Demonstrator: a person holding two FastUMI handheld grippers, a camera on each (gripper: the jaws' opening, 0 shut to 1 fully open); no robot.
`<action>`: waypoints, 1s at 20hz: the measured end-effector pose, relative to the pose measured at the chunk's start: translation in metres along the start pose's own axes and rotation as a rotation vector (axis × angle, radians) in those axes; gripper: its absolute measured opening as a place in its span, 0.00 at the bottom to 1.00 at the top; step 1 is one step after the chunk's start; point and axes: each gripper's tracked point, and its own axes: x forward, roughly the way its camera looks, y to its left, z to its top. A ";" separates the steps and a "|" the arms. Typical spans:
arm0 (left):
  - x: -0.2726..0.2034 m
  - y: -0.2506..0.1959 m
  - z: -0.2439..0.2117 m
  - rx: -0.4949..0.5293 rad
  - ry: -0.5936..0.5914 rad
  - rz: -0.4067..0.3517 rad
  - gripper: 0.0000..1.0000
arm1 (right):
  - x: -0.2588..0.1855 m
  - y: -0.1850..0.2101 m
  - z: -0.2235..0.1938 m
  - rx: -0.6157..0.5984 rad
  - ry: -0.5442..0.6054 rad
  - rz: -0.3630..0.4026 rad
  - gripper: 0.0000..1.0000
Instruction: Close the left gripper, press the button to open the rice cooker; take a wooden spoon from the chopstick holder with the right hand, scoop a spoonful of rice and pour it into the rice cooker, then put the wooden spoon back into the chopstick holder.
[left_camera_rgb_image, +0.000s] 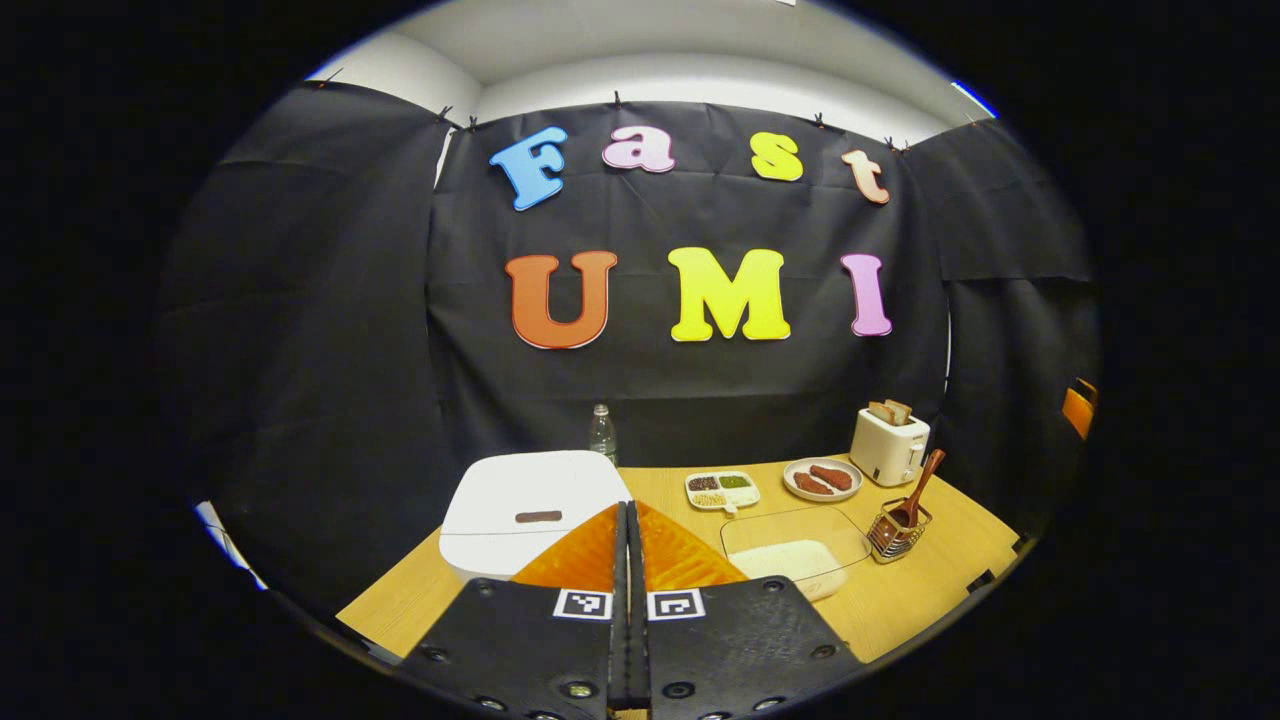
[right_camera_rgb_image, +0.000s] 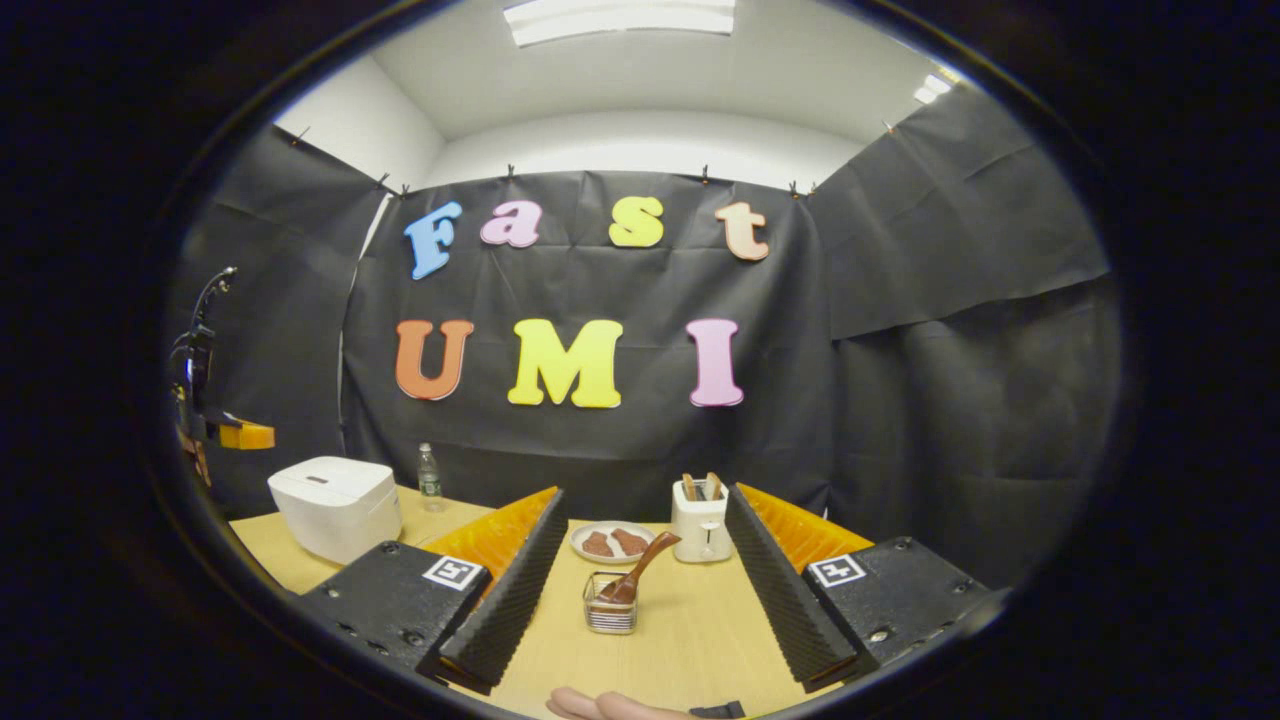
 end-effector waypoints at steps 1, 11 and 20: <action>0.005 0.007 0.001 0.002 0.008 0.010 0.00 | 0.003 -0.001 -0.001 0.004 0.005 -0.001 1.00; 0.096 0.070 -0.042 -0.071 0.218 0.098 0.00 | 0.017 -0.023 -0.038 0.008 0.021 -0.048 0.99; 0.161 0.094 -0.079 -0.056 0.292 0.160 0.00 | 0.034 -0.014 -0.087 0.050 0.073 -0.001 1.00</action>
